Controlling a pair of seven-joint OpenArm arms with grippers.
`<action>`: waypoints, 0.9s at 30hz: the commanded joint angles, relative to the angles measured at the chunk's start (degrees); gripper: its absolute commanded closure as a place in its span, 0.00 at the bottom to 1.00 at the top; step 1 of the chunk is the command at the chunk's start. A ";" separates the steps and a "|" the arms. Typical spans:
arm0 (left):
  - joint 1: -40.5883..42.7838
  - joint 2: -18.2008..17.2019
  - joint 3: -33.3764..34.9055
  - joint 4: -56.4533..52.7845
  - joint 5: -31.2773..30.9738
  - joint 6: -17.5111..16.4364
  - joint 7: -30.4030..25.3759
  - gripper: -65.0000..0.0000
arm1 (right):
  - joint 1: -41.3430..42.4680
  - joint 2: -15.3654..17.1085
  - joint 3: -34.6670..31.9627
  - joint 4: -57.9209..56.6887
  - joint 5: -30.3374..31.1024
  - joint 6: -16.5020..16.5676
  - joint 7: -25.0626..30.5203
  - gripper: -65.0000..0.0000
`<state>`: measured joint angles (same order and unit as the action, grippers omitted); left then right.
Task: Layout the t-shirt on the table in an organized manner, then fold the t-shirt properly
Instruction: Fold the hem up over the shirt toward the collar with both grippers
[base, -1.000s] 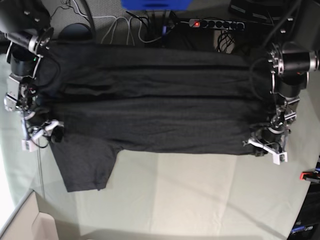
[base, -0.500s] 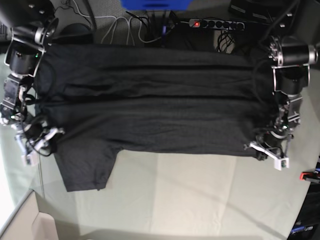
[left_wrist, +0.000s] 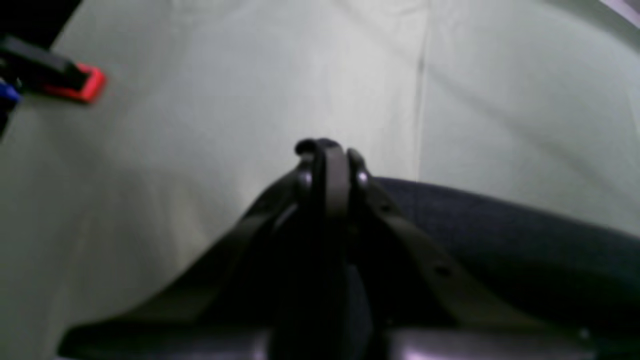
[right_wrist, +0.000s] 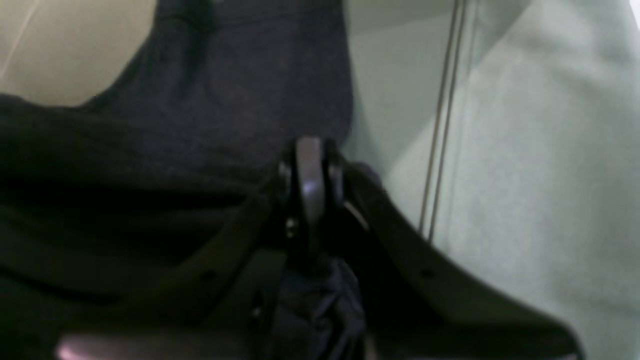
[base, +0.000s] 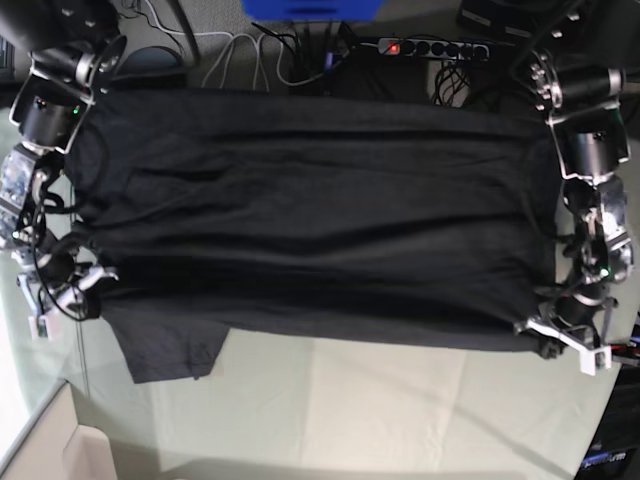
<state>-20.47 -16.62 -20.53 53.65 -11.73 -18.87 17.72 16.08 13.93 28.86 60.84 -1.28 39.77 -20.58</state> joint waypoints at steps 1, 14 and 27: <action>-1.47 -1.00 -0.17 2.40 -0.45 0.02 -0.88 1.00 | 2.52 0.88 0.19 1.18 1.23 0.23 1.90 1.00; -1.29 -0.83 -0.34 8.64 -0.54 0.02 1.76 1.00 | 4.19 0.53 3.89 5.93 1.23 0.23 -1.00 1.00; 0.73 -0.48 -4.65 10.04 -0.54 -0.34 4.13 1.00 | -2.67 -2.73 5.47 14.72 1.23 0.23 -6.45 1.00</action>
<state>-18.04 -16.03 -24.93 62.63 -11.79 -19.35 23.46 11.86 10.24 34.24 74.30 -1.10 40.07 -28.60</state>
